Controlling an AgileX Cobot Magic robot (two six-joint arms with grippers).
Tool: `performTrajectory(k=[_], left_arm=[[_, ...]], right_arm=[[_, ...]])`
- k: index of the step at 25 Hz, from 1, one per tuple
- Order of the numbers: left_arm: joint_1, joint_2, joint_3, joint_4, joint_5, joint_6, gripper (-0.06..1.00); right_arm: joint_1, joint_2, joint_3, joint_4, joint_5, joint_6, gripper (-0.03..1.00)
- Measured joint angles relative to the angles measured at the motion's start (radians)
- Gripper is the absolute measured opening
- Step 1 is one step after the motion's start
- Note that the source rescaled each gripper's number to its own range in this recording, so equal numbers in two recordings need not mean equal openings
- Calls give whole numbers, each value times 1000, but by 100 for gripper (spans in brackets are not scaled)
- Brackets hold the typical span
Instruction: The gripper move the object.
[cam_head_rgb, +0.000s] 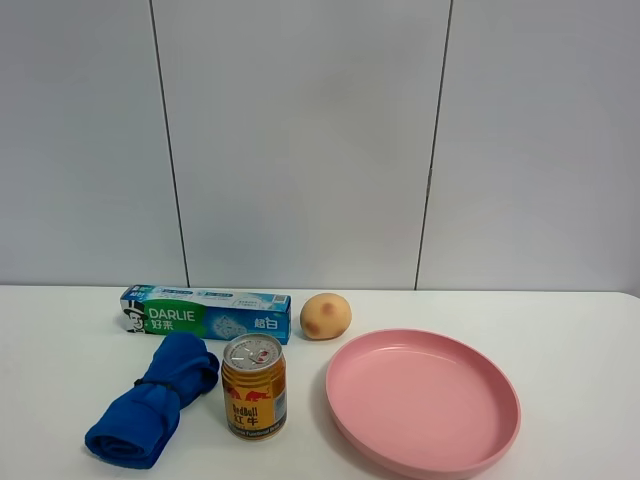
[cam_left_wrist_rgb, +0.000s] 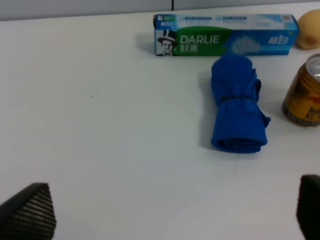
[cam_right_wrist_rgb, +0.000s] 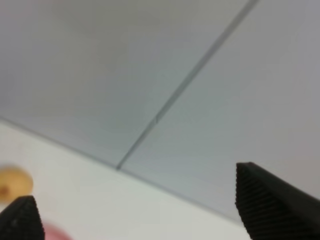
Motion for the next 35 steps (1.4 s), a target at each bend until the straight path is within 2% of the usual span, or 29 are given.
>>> performTrajectory(k=[3,6,10,12,14,17,20,24,29,35], left_arm=[[0,0,0,0,0,0,100],[0,0,0,0,0,1,100],[0,0,0,0,0,1,100],[0,0,0,0,0,1,100],[0,0,0,0,0,1,100],[0,0,0,0,0,0,100],[0,0,0,0,0,0,100],[0,0,0,0,0,0,100],[0,0,0,0,0,0,100],[0,0,0,0,0,1,100]], right_arm=[[0,-149,294,-24,-14,78,72],[0,-302,544,-26,-77,182,72],[-2,-496,770,-24,-77,309,72],[-29,-578,836,-12,-44,327,72],[-91,-641,885,10,-14,333,72],[-229,-736,933,35,1,332,72],[-354,-831,970,59,4,291,72],[-467,-979,1028,92,7,233,72],[-526,-1169,1133,154,8,228,72],[-531,-1385,1293,208,9,227,72]])
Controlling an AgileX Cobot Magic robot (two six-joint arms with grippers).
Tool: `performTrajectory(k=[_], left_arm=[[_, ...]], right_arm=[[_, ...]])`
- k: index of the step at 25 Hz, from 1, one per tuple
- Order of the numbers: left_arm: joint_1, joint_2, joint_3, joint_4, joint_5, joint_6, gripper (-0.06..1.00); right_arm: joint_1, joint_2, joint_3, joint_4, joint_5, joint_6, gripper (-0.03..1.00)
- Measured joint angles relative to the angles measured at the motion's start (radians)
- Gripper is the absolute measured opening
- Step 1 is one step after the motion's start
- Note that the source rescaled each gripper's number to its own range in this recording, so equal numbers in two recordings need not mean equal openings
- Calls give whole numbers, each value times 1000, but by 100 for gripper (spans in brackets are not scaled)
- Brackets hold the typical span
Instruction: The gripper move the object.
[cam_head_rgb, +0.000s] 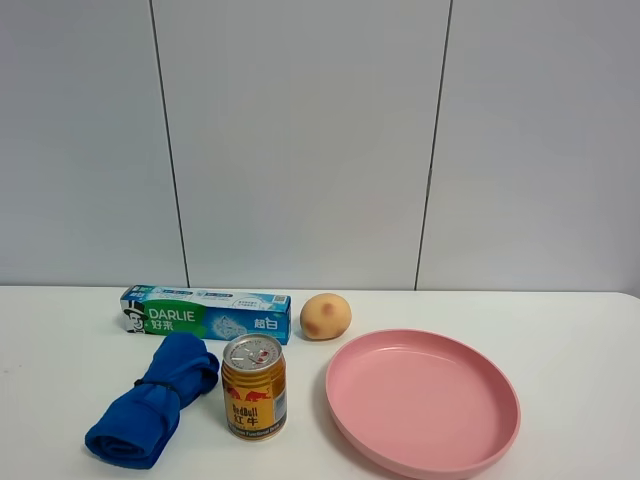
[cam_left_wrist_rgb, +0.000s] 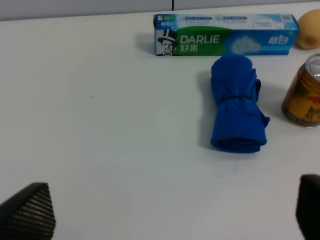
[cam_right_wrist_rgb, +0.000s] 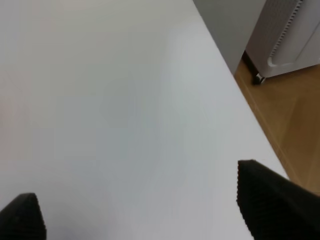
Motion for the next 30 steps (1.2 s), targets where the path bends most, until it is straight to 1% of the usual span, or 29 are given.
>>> performTrajectory(k=[4,6,9,12,15,17,19,21,23,25,30], left_arm=[[0,0,0,0,0,0,100],[0,0,0,0,0,0,100],[0,0,0,0,0,-1,100],[0,0,0,0,0,-1,100],[0,0,0,0,0,-1,100],[0,0,0,0,0,-1,100],[0,0,0,0,0,-1,100],[0,0,0,0,0,-1,100],[0,0,0,0,0,-1,100],[0,0,0,0,0,-1,100],[0,0,0,0,0,-1,100]], right_arm=[[-1,-53,41,28,3,-11,71],[-4,-53,45,42,-41,-12,71],[-5,-53,72,105,-128,-21,71],[-5,-53,83,151,-150,-61,68],[-17,-53,85,159,-151,-75,68],[-69,-53,85,159,-151,-78,67],[-145,-53,85,163,-151,-87,67],[-228,-53,85,187,-151,-116,67],[-271,-53,85,215,-152,-154,67],[-283,-53,87,226,-152,-172,67],[-286,-53,88,231,-152,-175,67]])
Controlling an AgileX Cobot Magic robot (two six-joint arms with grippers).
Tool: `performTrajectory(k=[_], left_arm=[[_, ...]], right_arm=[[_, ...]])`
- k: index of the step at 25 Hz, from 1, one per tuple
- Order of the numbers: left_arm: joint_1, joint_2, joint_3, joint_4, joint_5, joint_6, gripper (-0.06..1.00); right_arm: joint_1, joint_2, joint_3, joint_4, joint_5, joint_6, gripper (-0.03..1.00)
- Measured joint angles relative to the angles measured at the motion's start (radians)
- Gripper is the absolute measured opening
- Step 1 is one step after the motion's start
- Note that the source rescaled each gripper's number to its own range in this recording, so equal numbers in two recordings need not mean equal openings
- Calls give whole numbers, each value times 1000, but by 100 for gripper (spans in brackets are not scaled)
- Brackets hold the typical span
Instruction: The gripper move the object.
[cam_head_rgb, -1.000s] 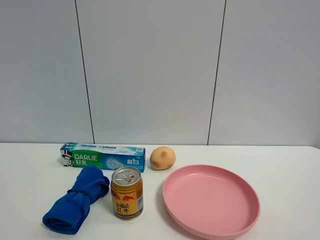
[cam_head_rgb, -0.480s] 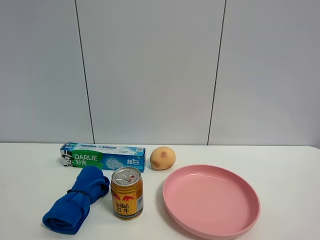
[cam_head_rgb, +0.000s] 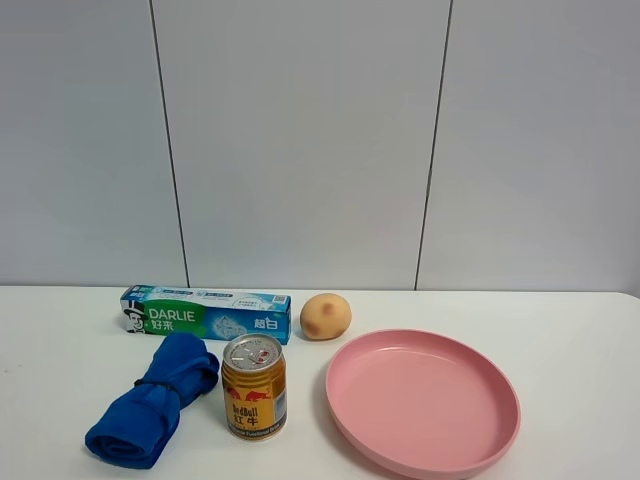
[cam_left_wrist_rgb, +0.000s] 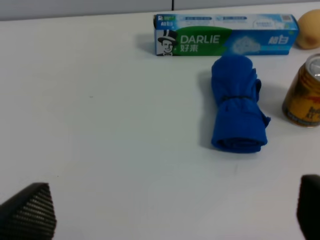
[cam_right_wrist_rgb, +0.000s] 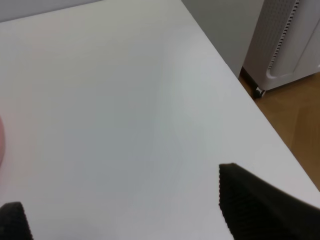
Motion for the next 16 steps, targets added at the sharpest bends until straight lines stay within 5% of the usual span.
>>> performTrajectory(k=[16], left_arm=[[0,0,0,0,0,0,100]], right_arm=[[0,0,0,4,0,-4,67]])
